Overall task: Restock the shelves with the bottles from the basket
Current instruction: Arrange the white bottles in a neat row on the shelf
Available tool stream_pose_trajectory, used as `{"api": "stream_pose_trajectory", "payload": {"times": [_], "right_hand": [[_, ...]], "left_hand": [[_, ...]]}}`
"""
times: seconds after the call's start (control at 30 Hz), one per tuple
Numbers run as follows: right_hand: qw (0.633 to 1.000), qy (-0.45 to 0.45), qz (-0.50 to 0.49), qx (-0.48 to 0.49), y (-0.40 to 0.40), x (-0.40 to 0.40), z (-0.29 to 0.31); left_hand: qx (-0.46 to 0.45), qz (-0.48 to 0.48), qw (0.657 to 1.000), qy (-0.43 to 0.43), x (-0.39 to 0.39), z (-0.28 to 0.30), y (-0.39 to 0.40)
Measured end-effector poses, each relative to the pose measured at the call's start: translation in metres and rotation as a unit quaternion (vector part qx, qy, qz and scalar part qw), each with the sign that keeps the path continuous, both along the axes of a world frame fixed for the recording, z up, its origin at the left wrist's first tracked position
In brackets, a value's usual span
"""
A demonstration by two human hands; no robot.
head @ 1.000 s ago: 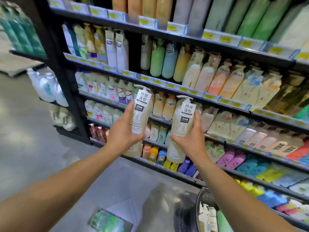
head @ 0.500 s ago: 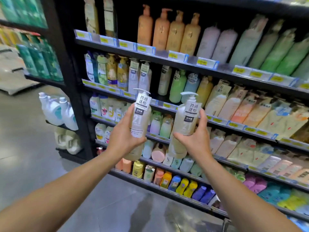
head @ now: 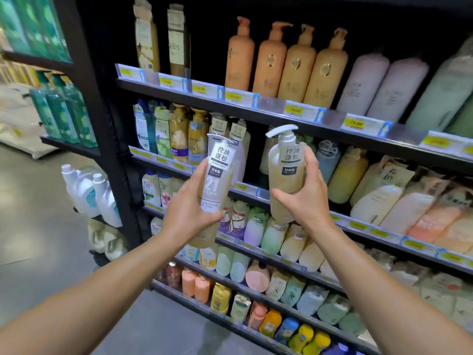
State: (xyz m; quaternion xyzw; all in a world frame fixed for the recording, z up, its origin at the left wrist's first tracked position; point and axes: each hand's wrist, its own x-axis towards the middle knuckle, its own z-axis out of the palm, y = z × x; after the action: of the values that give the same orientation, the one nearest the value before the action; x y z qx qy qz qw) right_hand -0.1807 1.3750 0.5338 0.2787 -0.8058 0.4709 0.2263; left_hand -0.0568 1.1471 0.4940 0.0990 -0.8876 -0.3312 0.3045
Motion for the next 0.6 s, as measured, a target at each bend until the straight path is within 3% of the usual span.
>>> {"api": "stream_pose_trajectory", "payload": {"times": [0.17, 0.3, 0.47, 0.6], "right_hand": [[0.991, 0.092, 0.035, 0.088, -0.013, -0.06, 0.0], [0.964, 0.208, 0.06, 0.154, -0.023, -0.097, -0.013], [0.968, 0.189, 0.069, 0.15, -0.037, -0.124, -0.032], [0.98, 0.147, 0.066, 0.118, -0.047, -0.135, -0.048]], "left_hand": [[-0.007, 0.025, 1.0, 0.006, -0.048, 0.001, -0.019], [-0.005, 0.03, 0.999, 0.016, -0.073, -0.001, -0.03], [-0.013, 0.04, 0.999, 0.025, -0.091, -0.004, -0.039], [-0.078, 0.038, 0.996, -0.004, -0.098, -0.005, -0.045]]}}
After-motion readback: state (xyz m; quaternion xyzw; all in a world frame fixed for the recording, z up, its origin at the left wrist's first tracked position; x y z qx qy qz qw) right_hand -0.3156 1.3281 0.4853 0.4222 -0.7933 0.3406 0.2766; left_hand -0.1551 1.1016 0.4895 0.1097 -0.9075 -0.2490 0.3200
